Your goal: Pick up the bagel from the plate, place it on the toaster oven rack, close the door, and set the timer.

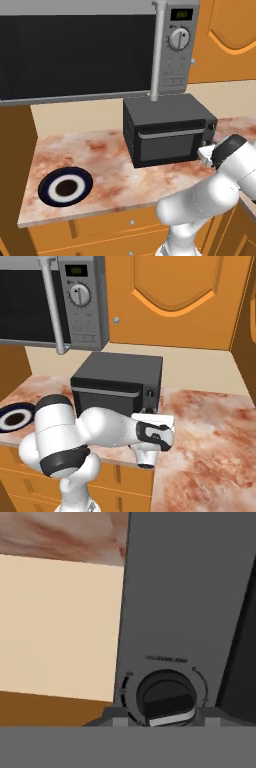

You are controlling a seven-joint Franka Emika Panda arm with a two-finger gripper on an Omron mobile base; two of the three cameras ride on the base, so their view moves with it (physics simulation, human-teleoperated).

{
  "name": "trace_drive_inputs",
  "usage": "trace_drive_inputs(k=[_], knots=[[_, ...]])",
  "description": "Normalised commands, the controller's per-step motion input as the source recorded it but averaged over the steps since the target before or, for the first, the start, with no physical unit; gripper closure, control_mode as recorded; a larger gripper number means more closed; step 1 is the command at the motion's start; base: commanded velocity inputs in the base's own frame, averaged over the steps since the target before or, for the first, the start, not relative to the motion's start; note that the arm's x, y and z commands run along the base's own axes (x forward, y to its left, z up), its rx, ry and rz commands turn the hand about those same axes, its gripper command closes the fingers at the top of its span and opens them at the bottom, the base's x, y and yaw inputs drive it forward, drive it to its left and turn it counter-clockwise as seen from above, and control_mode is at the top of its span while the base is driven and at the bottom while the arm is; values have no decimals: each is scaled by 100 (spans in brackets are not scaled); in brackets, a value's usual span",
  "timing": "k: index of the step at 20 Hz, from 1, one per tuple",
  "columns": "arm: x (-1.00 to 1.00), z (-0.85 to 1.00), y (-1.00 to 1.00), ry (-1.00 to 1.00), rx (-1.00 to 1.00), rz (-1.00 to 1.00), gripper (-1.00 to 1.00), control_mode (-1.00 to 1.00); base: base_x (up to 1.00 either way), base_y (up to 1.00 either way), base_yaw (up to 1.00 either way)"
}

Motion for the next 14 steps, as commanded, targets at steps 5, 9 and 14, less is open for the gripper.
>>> trace_drive_inputs(k=[5,9,14], knots=[[-34,0,-91,7,46,0,100,-100,0,0,0],[-35,0,-89,11,47,0,100,-100,0,0,0],[-33,0,-90,15,52,0,100,-100,0,0,0]])
